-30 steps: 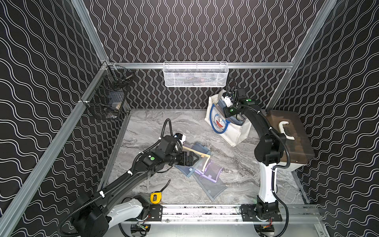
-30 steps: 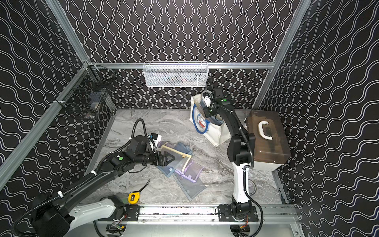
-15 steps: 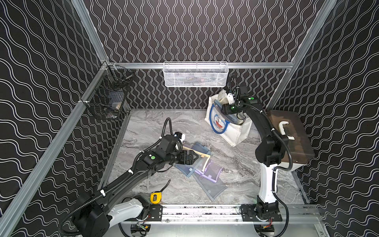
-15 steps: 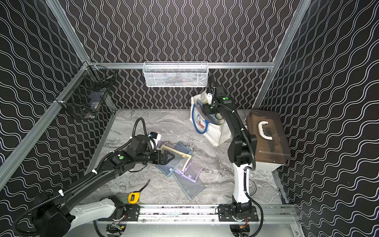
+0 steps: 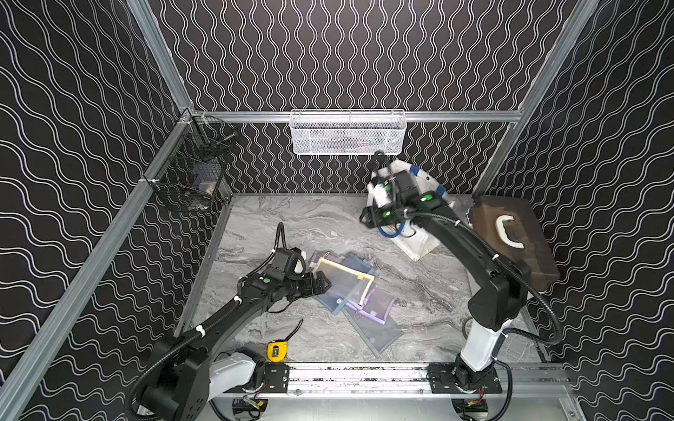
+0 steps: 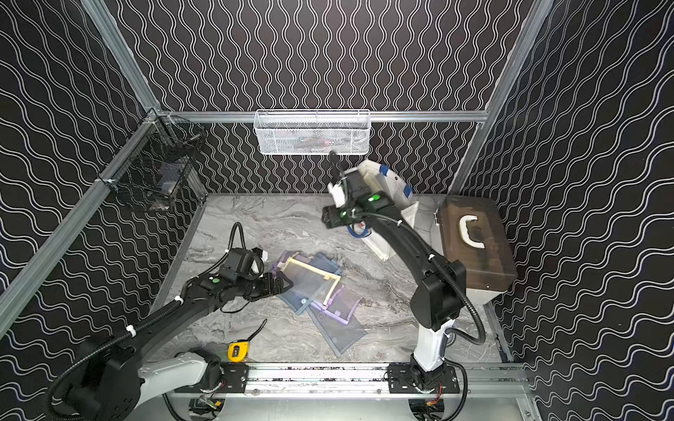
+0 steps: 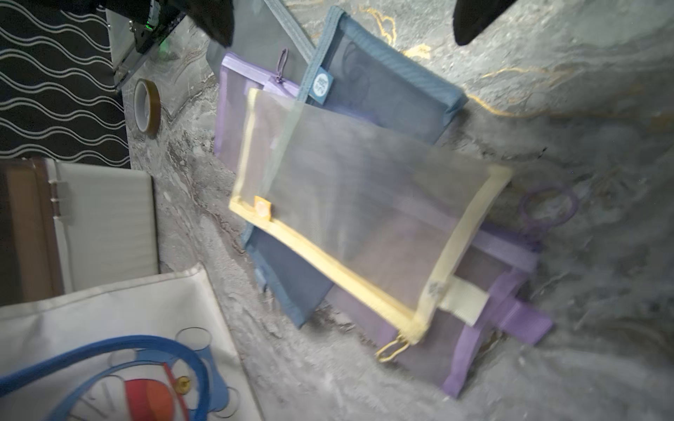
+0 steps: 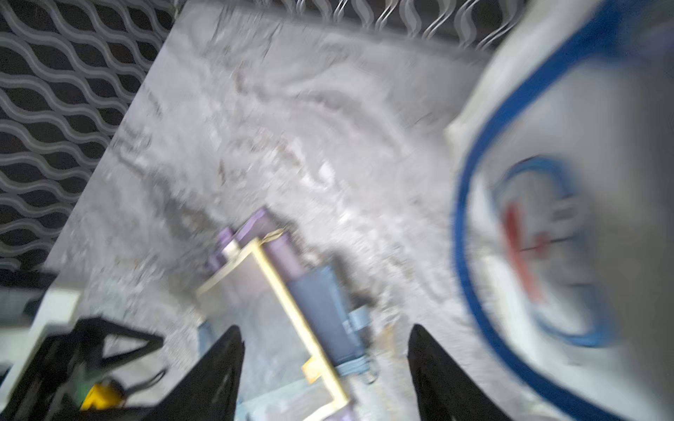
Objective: Put the pencil pouch into the canvas bag
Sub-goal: Pick up the pencil pouch.
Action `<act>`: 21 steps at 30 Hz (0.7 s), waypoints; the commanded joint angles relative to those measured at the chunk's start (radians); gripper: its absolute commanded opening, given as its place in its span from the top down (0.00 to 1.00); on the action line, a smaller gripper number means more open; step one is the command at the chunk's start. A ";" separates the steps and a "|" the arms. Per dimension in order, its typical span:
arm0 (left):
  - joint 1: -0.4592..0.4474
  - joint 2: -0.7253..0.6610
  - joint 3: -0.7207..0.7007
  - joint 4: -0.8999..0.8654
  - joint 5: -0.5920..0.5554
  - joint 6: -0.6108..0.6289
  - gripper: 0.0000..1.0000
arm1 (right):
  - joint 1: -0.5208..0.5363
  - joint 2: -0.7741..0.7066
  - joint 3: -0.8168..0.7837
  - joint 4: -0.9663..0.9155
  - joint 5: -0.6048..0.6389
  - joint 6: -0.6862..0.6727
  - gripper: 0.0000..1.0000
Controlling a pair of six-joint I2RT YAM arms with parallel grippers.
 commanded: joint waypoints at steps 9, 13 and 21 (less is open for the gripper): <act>0.122 0.097 -0.041 0.144 0.166 -0.044 0.06 | 0.078 0.210 -0.130 0.110 -0.165 0.183 0.28; 0.122 0.117 -0.039 0.200 0.193 -0.063 0.13 | 0.082 0.233 -0.170 0.132 -0.169 0.198 0.28; 0.121 0.193 -0.046 0.306 0.235 -0.114 0.25 | 0.084 0.248 -0.252 0.172 -0.172 0.217 0.29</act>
